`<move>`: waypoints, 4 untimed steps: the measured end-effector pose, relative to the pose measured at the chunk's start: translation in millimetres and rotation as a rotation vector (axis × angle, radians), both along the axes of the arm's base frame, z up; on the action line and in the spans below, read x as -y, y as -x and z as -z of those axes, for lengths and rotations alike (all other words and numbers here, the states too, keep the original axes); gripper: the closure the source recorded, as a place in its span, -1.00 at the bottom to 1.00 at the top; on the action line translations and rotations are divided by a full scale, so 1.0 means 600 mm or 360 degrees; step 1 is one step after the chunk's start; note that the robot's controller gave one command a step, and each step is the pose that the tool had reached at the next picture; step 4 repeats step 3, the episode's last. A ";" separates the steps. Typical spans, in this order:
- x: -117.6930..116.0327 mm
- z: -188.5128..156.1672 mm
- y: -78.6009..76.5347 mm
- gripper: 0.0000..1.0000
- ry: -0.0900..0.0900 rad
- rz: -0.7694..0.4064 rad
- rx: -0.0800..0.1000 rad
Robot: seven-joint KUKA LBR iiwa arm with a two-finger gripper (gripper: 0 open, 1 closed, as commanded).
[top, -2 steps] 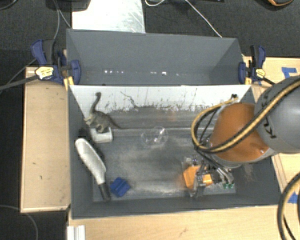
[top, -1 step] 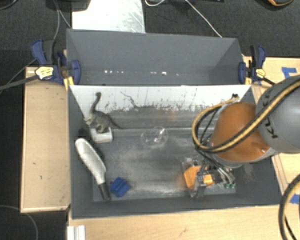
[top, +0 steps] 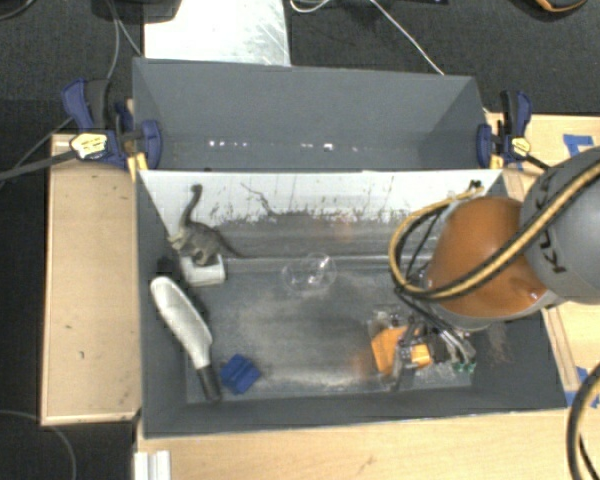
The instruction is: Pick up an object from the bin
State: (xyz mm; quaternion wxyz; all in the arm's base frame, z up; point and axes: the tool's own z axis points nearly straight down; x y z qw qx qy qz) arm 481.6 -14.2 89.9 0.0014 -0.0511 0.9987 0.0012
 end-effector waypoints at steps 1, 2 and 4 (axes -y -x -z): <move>0.000 -0.022 -0.002 1.00 0.0000 0.0001 0.0003; 0.000 -0.050 -0.001 1.00 0.0000 0.0002 0.0001; 0.000 -0.076 -0.002 1.00 0.0000 0.0003 0.0004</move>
Offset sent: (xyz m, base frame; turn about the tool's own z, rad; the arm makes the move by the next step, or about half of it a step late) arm 0.0000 0.0002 0.0124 0.0000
